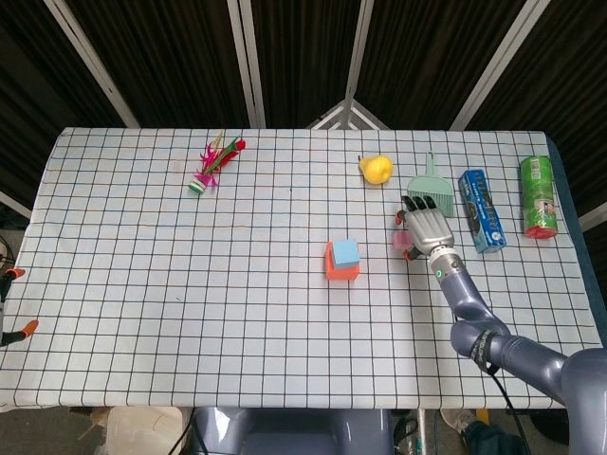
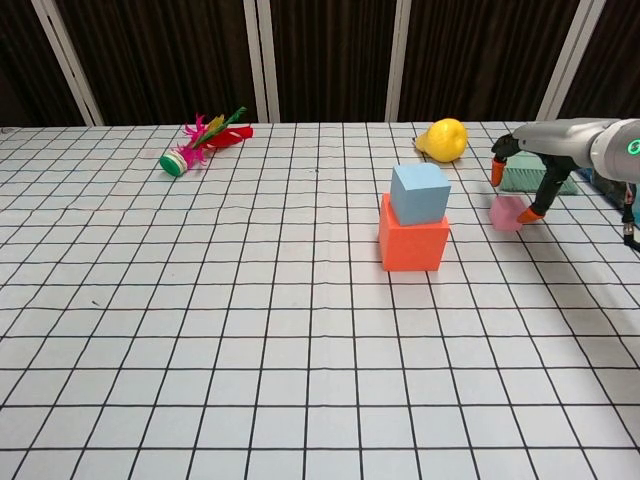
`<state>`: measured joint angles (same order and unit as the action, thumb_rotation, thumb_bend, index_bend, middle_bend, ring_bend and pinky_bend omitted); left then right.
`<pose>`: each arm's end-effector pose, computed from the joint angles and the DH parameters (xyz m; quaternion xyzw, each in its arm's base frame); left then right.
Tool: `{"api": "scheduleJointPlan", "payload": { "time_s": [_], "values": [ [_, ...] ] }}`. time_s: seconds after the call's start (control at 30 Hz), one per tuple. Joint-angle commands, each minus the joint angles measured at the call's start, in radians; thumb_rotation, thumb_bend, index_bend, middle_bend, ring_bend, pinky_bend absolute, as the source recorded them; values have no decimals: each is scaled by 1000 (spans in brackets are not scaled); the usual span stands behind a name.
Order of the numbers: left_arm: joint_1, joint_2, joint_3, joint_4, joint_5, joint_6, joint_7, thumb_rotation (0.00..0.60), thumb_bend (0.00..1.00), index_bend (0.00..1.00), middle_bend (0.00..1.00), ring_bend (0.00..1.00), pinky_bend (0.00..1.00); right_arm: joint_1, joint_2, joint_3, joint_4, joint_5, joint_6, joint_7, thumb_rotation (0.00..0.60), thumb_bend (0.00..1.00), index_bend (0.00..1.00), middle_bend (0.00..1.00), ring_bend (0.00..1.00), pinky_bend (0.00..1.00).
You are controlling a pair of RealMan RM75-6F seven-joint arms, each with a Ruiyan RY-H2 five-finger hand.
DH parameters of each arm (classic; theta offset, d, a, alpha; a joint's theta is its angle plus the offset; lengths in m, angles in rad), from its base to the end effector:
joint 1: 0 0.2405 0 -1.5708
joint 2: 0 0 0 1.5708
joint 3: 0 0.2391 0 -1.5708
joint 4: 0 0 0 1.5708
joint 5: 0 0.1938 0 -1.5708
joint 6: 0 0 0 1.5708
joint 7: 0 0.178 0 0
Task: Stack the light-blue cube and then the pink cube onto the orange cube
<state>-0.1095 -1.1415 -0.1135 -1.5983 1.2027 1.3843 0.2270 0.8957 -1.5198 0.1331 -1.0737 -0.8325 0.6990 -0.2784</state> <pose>-0.3330 0.2258 0.1740 -0.5526 -0.4038 -0.2690 0.6777 -0.2056 -0.4450 0.0246 0.7160 -0.4094 0.2477 0.5083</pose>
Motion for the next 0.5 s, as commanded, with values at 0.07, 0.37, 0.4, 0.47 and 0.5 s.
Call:
{"api": "scheduleJointPlan", "payload": {
  "time_s": [0.07,0.37,0.4,0.47,0.5],
  "values": [
    [-2,-2,-1,3,-6,-4,5,600,206,215,9,0,18,-1,-17,9,32,-8,-17,13,600,264,373,74,69,0],
    [-5,-6,3,2,-10,-8,17,600,206,215,9,0,18,-12,-36,20,68,-46,-26,44,600,402,398,74,70,0],
    [-5,-6,3,2,-11,-8,17,600,206,215,9,0,18,-13,-38,21,71,-51,-28,47,600,414,398,74,70,0],
    [-5,-7,3,2,-11,-7,19,600,206,215,9,0,18,-14,-41,23,76,-59,-29,51,600,423,401,74,70,0],
    [-5,-7,3,2,-11,-7,20,600,206,215,9,0,18,-14,-43,24,79,-62,-31,53,600,425,402,74,70,0]
  ]
}}
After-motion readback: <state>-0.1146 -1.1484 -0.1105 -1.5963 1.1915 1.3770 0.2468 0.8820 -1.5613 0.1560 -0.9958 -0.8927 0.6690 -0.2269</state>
